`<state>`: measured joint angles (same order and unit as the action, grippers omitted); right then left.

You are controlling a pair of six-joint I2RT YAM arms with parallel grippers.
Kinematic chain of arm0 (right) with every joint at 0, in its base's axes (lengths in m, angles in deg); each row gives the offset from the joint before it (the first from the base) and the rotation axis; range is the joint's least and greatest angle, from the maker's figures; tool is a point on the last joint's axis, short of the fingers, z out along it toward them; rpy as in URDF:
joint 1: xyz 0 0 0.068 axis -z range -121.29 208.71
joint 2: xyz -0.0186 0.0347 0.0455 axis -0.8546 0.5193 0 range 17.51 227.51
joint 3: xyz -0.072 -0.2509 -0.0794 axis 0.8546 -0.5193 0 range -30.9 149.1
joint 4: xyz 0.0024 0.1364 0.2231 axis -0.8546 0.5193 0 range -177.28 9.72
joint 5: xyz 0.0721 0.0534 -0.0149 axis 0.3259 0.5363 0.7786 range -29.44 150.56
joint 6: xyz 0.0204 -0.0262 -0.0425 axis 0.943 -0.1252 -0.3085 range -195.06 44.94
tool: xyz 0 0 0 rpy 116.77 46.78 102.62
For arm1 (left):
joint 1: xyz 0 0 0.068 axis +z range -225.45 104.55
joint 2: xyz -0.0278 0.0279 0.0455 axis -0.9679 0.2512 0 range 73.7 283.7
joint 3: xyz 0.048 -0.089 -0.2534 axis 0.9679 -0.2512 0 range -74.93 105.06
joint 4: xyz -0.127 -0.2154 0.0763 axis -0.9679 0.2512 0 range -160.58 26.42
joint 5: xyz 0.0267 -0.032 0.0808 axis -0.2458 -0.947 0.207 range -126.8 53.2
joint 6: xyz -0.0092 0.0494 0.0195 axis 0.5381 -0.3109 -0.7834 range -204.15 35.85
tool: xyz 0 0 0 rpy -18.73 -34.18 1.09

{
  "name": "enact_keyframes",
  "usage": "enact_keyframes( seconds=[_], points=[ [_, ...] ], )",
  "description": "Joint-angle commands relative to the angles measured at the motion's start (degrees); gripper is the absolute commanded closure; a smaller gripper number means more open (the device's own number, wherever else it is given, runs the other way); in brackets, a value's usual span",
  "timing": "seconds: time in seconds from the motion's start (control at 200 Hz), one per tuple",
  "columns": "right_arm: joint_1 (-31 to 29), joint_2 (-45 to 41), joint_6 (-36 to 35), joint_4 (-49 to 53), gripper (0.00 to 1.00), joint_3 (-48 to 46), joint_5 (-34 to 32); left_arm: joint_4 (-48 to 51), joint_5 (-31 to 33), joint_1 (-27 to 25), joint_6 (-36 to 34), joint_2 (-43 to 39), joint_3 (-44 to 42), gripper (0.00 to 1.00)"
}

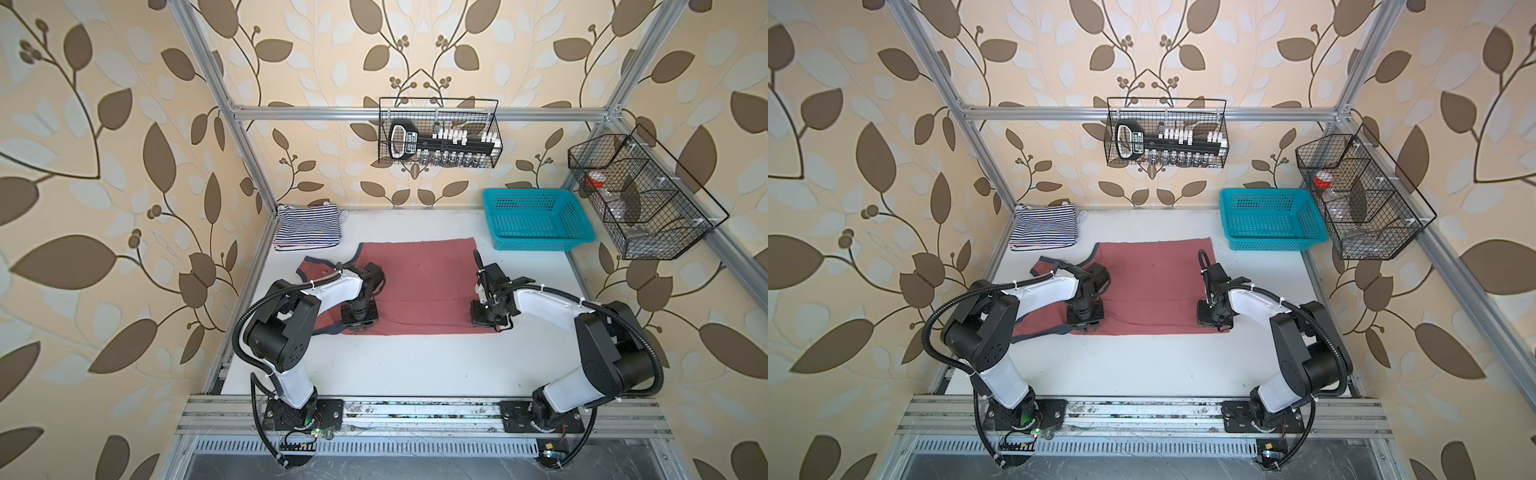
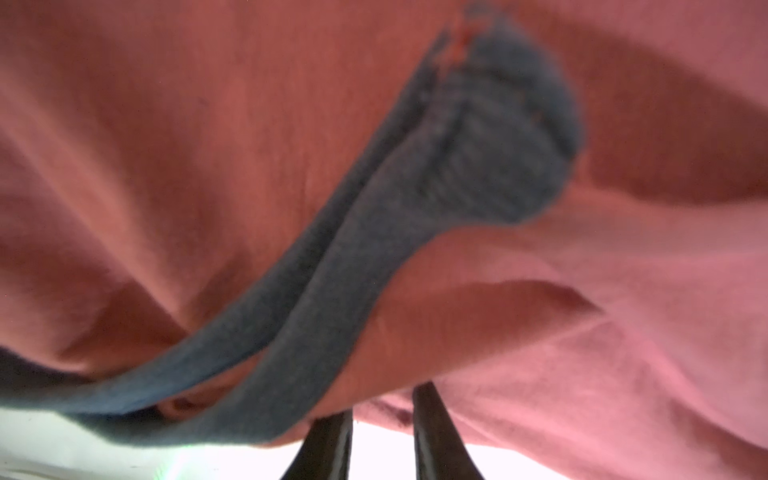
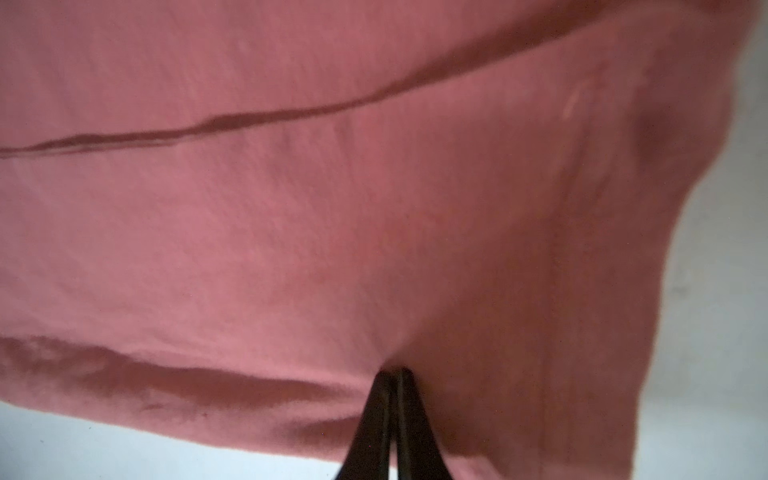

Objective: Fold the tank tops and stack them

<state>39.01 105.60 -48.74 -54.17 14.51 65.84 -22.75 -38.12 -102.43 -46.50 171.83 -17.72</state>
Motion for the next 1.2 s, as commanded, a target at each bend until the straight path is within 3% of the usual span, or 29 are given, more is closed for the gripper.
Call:
enact_keyframes(
  seconds=[0.0, 0.44, 0.71, 0.83, 0.96, 1.12, 1.195],
  points=[
    [-0.76, -0.54, 2.23, 4.41, 0.9, -4.18, -4.35, 7.26, 4.53, -0.25, -1.17, 1.35, -4.99, 0.71],
    [-6.24, -8.99, 8.81, 10.19, 0.87, -9.02, -6.35, 11.67, 3.91, -8.53, 3.31, -3.01, -9.01, 0.64],
    [-9.12, -12.5, 11.5, 12.8, 0.85, -9.66, -4.6, 15.7, 7.56, -8.91, 4.3, -6.67, -5.66, 0.57],
    [-8.82, -14.59, 10.21, 14.68, 0.82, -5.21, -5.2, 20.0, 10.25, -8.92, 3.12, -9.76, 2.14, 0.53],
    [-5.1, -14.9, 5.48, 14.25, 0.8, 3.84, -4.56, 23.33, 12.19, -8.47, -0.38, -10.7, 16.62, 0.49],
    [0.44, -6.29, -2.7, 15.37, 0.73, 18.96, -5.14, 24.24, 15.53, -4.06, -6.88, -4.86, 35.22, 0.46],
    [2.31, -0.14, -6.43, 16.22, 0.6, 25.41, -4.89, 25.48, 16.51, -0.66, -9.31, 0.97, 42.0, 0.46]
  ],
)
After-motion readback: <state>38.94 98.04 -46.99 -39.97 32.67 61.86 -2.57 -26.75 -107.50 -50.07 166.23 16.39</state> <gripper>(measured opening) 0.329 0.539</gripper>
